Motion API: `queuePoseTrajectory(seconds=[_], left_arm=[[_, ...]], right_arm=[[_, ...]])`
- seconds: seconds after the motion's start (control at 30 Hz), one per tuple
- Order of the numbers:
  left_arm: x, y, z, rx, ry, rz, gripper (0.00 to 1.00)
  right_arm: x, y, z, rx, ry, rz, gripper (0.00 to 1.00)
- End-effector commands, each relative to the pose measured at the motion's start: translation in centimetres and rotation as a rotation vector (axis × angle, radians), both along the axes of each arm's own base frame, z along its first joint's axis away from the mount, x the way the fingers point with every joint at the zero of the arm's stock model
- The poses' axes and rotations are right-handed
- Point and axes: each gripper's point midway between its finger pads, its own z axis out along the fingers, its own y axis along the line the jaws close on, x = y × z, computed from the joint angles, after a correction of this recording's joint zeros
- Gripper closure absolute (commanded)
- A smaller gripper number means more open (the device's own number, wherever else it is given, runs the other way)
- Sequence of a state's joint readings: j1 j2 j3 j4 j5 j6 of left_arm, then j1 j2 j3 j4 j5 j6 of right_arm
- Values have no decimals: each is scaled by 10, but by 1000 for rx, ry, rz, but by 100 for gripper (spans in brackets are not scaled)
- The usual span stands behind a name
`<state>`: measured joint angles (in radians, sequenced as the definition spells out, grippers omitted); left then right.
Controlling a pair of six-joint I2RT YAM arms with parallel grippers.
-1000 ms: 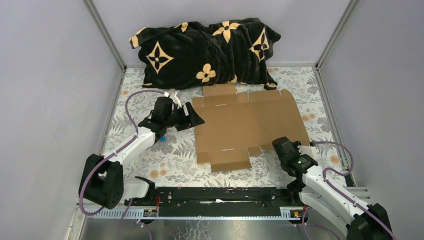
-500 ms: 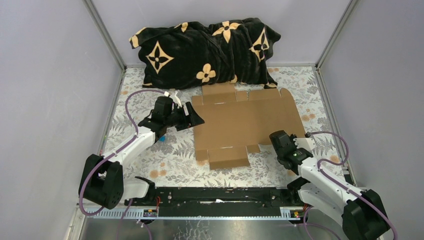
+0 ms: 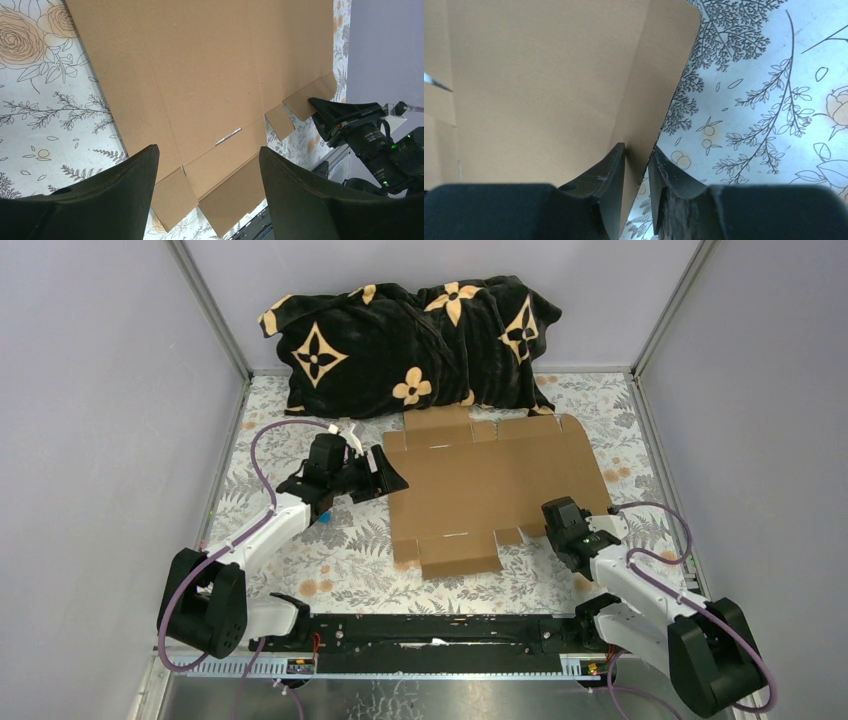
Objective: Fold the paper box
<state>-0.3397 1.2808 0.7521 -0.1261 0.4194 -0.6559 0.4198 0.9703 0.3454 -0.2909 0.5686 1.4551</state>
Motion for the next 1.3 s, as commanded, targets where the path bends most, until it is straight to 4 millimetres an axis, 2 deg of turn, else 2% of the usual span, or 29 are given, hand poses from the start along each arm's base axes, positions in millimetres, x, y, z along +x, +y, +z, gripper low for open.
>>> queuePoseTrajectory(seconds=[0.0,0.07,0.1,0.2,0.3,0.57,0.83,0.97,1.13,1.27], left_arm=[[9,-2,15,4,-56,-4,20],[9,-1,17,8,-58,-2,20],[9,-1,18,9,-60,-2,20],[9,0,23,12,-67,1,20],[9,1,30,15,-77,2,20],[12,3,55,17,-116,18,19],[32,9,86,38,-165,56,17],[52,15,106,20,-188,81,15],[76,16,139,-20,-227,97,14],[82,15,150,-33,-242,104,14]], right_arm=[[13,8,2,15,27,40,77],[14,10,2,-4,53,71,94],[14,10,3,-18,63,87,100],[16,5,19,-79,61,127,100],[14,-7,47,-167,43,157,100],[12,-26,149,-367,-114,287,100],[16,-12,212,-433,-237,471,100],[12,0,236,-430,-289,564,100],[0,10,265,-409,-334,648,100],[-14,9,287,-403,-356,671,100]])
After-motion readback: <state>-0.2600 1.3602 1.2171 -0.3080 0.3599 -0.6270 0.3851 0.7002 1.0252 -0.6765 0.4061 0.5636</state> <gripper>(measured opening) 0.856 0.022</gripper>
